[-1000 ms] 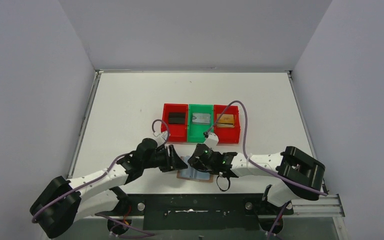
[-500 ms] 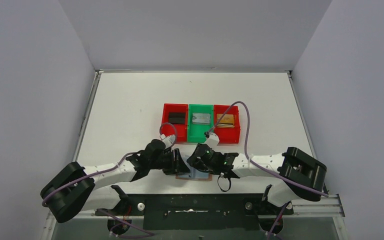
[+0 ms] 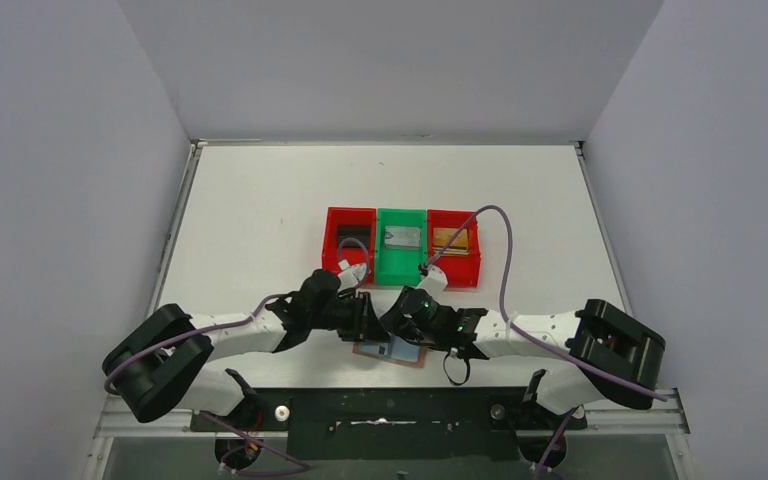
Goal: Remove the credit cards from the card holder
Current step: Remove the credit card from the card holder.
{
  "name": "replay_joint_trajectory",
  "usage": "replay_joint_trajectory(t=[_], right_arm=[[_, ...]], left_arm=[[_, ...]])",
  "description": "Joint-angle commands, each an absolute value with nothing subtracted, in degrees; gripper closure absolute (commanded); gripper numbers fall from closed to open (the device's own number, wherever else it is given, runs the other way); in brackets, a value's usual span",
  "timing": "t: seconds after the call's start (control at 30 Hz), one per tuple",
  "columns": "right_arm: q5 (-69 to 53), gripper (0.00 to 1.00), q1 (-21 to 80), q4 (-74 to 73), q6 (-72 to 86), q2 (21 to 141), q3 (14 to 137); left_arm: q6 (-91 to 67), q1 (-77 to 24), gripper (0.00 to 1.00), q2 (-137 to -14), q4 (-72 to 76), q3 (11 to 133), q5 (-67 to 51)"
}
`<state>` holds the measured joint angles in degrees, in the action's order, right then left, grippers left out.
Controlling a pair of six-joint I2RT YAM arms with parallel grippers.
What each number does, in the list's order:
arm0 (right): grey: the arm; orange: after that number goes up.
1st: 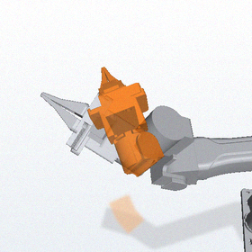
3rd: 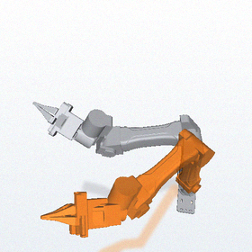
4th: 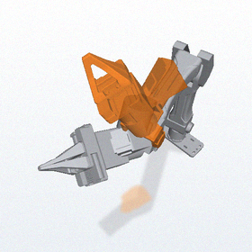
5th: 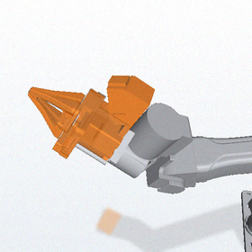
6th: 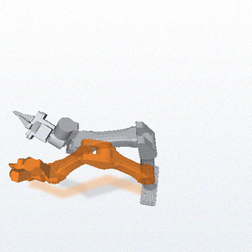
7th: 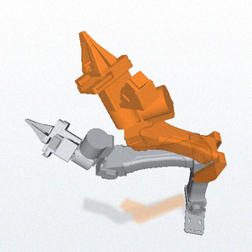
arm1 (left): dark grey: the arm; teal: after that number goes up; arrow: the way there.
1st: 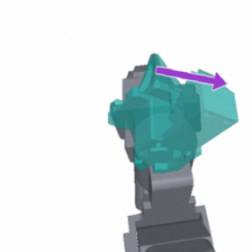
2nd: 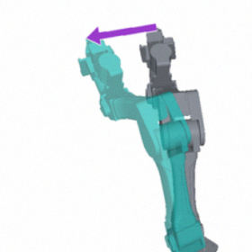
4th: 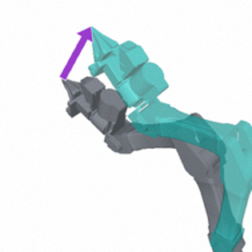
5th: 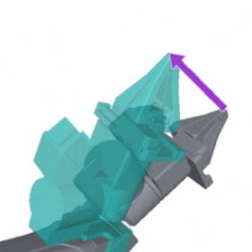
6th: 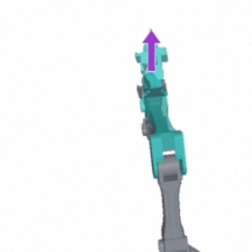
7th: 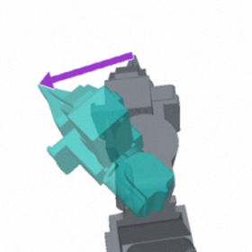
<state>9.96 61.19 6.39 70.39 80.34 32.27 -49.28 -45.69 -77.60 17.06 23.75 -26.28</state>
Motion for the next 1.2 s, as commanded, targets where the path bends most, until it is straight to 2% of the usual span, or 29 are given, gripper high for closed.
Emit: replay_joint_trajectory(t=[0.0,0.1,0.17,0.3,0.37,0.5,0.63,0.83,1.17], right_arm=[[10.28,0.88,61.08,9.26,70.85,78.47,31.84],[10.48,0.84,61.08,8.88,70.49,77.7,31.8],[11.26,0.76,61.05,7.73,70.04,76.49,31.94],[14.66,0.62,61.08,2.36,70.37,72.66,32.11],[16.27,0.59,61.02,-0.35,70.77,70.65,31.85],[19.31,0.56,61.08,-6.95,73.25,67.71,30.9],[20.02,0.56,61.06,-7.76,75.02,64.38,28.09],[20.63,0.56,61.16,-7.48,77.38,59.96,24.2],[22.22,0.56,61.24,-10.19,79.21,55.46,22.73]], left_arm=[[-46.56,-45.37,0.75,-78.77,22.29,26.6,-30.76],[-46.13,-45.11,0.83,-78.97,21.69,26.71,-30.5],[-45.43,-45.07,0.85,-79.01,20.53,26.95,-29.62],[-44.03,-45.3,0.84,-79.62,18.71,27.66,-28.33],[-43.72,-45.5,0.8,-80.03,18.72,28.04,-28.33],[-43.34,-46.11,0.61,-80.77,19.09,28.8,-28.29],[-43.12,-46.4,0.53,-82.58,19.31,29.3,-27.91],[-42.89,-46.79,0.49,-83.76,19.96,30.86,-27.25],[-41.82,-50.3,0.5,-85.95,18.57,34.53,-27.07]])
